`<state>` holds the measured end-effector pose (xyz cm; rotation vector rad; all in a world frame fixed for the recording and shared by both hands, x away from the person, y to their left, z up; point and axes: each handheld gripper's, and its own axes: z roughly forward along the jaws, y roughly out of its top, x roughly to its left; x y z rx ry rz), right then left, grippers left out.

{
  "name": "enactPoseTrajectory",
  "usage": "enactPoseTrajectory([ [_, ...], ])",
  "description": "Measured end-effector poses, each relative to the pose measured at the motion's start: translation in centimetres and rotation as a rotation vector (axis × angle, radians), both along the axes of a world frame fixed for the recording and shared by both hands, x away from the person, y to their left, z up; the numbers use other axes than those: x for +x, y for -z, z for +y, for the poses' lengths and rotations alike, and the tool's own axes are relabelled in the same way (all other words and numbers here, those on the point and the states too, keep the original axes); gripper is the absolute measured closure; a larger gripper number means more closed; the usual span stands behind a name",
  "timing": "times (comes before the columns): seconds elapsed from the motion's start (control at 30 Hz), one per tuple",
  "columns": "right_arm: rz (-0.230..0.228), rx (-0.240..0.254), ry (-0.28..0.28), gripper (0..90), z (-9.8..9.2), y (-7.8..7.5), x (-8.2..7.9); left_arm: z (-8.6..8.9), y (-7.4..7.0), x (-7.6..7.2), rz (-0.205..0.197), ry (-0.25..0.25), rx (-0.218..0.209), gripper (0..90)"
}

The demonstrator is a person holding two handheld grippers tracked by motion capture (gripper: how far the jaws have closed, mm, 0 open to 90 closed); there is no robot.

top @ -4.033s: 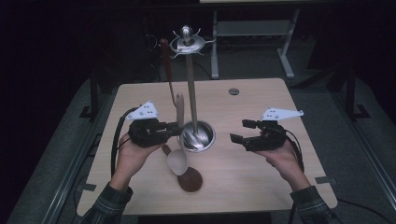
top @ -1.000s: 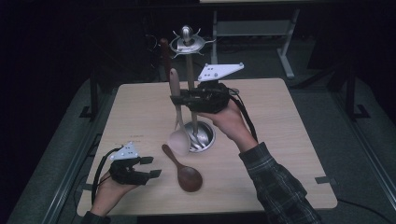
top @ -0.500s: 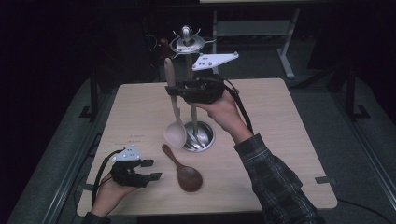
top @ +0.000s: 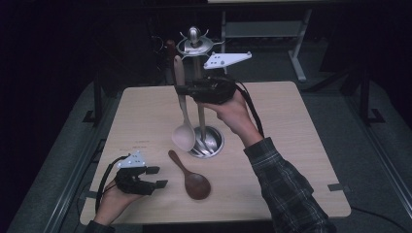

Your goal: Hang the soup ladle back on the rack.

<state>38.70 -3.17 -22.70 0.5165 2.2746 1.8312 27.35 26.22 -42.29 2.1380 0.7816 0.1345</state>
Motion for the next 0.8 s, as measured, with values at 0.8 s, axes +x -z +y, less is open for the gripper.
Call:
enactPoseTrajectory([
  [0.8, 0.018, 0.034, 0.052, 72.2, -1.1, 1.0, 0.8, 0.1, 0.2, 0.1, 0.013, -0.002, 0.006, 36.3],
])
